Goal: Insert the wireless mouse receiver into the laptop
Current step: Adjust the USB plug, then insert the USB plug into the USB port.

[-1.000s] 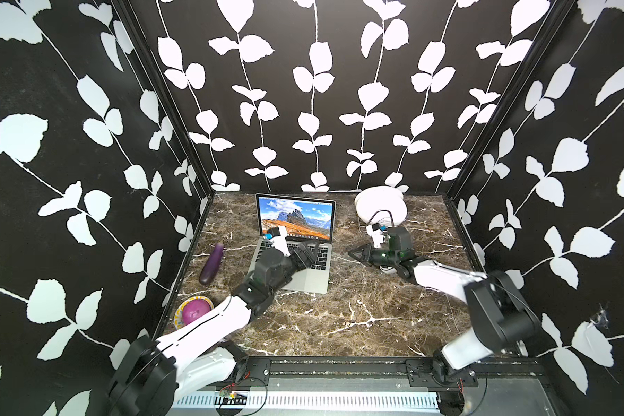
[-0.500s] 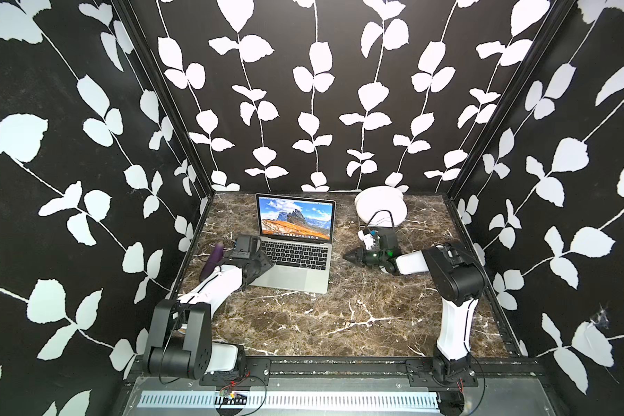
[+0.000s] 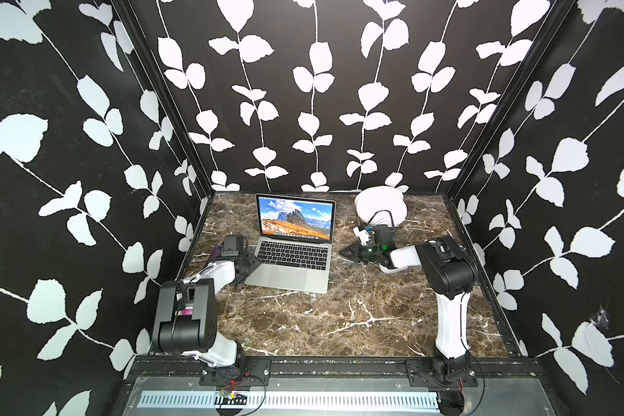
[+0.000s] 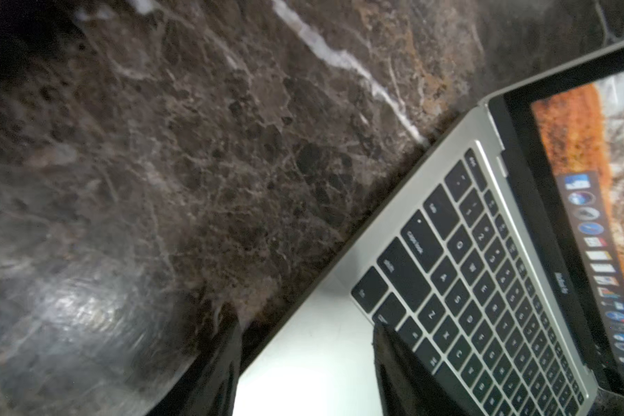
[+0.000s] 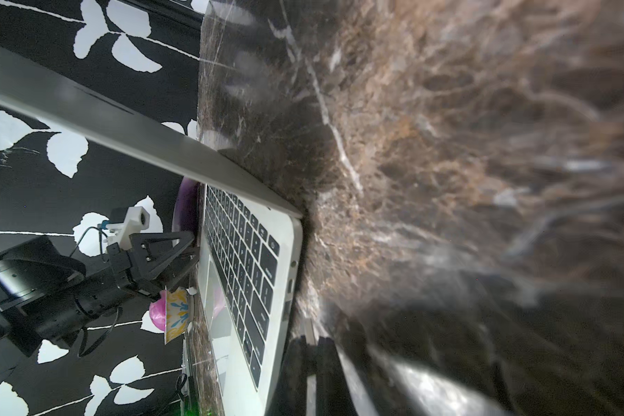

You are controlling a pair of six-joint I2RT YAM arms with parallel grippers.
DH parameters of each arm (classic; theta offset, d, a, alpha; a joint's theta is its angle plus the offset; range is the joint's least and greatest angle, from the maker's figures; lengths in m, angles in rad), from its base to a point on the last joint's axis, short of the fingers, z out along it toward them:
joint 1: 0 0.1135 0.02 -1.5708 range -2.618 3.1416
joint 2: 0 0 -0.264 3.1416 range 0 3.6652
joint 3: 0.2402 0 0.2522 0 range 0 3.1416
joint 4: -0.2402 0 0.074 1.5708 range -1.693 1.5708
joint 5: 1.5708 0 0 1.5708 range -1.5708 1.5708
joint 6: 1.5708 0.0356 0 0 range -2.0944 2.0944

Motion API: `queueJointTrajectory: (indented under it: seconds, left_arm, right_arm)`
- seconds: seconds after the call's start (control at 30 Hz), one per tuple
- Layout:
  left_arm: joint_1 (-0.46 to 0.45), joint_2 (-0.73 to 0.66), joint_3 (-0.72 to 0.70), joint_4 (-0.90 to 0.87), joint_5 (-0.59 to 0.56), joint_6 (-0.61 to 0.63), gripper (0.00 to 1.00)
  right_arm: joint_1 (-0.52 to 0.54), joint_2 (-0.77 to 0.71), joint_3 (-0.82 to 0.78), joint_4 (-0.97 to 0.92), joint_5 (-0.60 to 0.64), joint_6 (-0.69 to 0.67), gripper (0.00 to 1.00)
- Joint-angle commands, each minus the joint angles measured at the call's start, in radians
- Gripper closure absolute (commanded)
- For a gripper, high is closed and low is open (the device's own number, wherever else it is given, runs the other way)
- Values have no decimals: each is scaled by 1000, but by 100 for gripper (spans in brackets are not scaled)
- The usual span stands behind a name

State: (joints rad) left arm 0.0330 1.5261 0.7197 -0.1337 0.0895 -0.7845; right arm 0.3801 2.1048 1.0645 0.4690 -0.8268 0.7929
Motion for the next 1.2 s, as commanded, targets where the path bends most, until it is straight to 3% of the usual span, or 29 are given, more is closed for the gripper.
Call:
queueJointTrajectory:
  seconds: [0.0,0.3,0.6,1.17]
  left_arm:
    - [16,29,9,4,17,-12,40]
    - [68,97,81,13,18,-10,42]
    - [73,226,134,35,93,-16,54]
    - [72,282,107,72,141,13,57]
  right_arm:
    - [22,17,34,-30,-15,-33,100]
    - [28,36,35,-29,-18,-34,100]
    - [29,39,28,-5,-31,-24,100]
    - [34,65,35,86,-73,55,100]
